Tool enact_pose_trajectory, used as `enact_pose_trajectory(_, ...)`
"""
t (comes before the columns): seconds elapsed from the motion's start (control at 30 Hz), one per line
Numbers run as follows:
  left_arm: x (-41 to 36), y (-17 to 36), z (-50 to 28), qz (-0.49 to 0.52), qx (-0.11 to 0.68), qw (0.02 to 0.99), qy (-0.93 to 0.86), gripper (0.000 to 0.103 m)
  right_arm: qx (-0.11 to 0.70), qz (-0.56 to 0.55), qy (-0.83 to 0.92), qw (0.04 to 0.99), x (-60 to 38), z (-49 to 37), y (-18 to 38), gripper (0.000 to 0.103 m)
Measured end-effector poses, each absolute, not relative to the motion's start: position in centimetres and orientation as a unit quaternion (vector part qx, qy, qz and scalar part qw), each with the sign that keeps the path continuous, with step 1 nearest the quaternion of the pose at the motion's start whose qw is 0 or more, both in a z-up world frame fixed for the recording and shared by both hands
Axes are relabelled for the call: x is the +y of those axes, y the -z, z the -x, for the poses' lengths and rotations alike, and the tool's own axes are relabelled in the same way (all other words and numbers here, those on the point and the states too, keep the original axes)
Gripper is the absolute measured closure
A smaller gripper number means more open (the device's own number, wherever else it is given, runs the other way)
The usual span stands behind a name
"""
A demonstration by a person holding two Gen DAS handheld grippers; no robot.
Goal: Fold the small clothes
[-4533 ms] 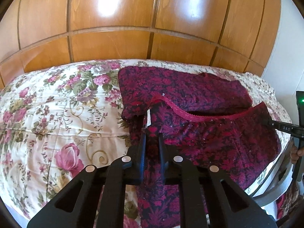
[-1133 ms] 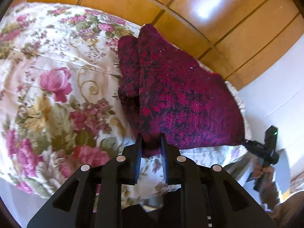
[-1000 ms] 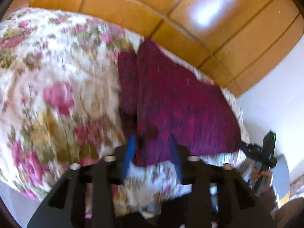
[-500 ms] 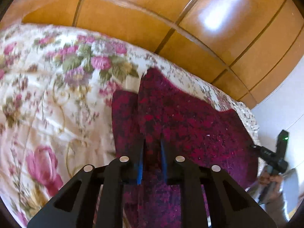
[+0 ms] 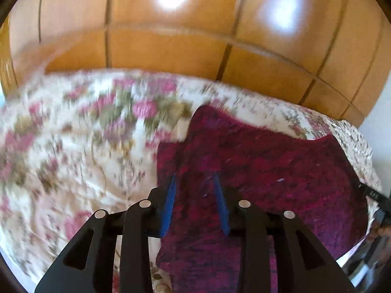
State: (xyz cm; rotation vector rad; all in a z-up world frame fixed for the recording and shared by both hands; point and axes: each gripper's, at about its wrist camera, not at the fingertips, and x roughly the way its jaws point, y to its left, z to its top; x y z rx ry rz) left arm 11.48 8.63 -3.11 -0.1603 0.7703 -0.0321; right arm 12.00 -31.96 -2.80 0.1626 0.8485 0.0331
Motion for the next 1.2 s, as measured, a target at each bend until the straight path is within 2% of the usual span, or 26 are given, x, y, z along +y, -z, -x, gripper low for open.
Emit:
enact_pose_trajectory(0.03,7.9,2.5,-11.3,0.066,0.364,0.929,0.018,0.057,0.405,-0.075,-0.018,0.911,-31.5,-11.7,2.3,0.057)
enact_pose_trajectory(0.07,7.3,2.1,-11.2,0.061,0.358,0.932,0.022,0.057,0.399,-0.070,-0.025,0.914,-30.9,-11.4,1.8,0.055)
enact_pose_trajectory(0.17,5.2,1.5,-11.6,0.038,0.347,0.936,0.033,0.056,0.387,-0.042,-0.048,0.920,-28.5,-11.1,0.7,0.045)
enact_pose_trajectory(0.33,3.2,2.3,-12.5,0.026,0.358,0.932,0.049,0.057,0.406,-0.028,-0.092,0.909,-25.3,-12.5,1.1,0.043)
enact_pose_trajectory(0.57,2.3,3.8,-13.2,0.014,0.375,0.926,0.048,0.057,0.453,-0.001,-0.089,0.887,-24.5,-16.2,3.1,0.031)
enact_pose_trajectory(0.8,2.9,5.9,-14.4,0.042,0.404,0.912,0.051,0.056,0.487,-0.026,-0.083,0.869,-25.9,-19.5,5.1,0.030)
enact_pose_trajectory(1.03,3.4,5.7,-14.2,0.057,0.401,0.913,0.053,0.054,0.470,-0.060,-0.098,0.875,-27.2,-18.6,3.6,0.030)
enact_pose_trajectory(1.17,3.8,4.8,-13.1,0.070,0.386,0.919,0.047,0.051,0.442,-0.124,-0.108,0.882,-30.7,-16.3,2.1,0.025)
enact_pose_trajectory(1.2,4.0,4.6,-12.8,0.074,0.382,0.920,0.046,0.051,0.439,-0.136,-0.105,0.882,-31.5,-15.9,1.9,0.019)
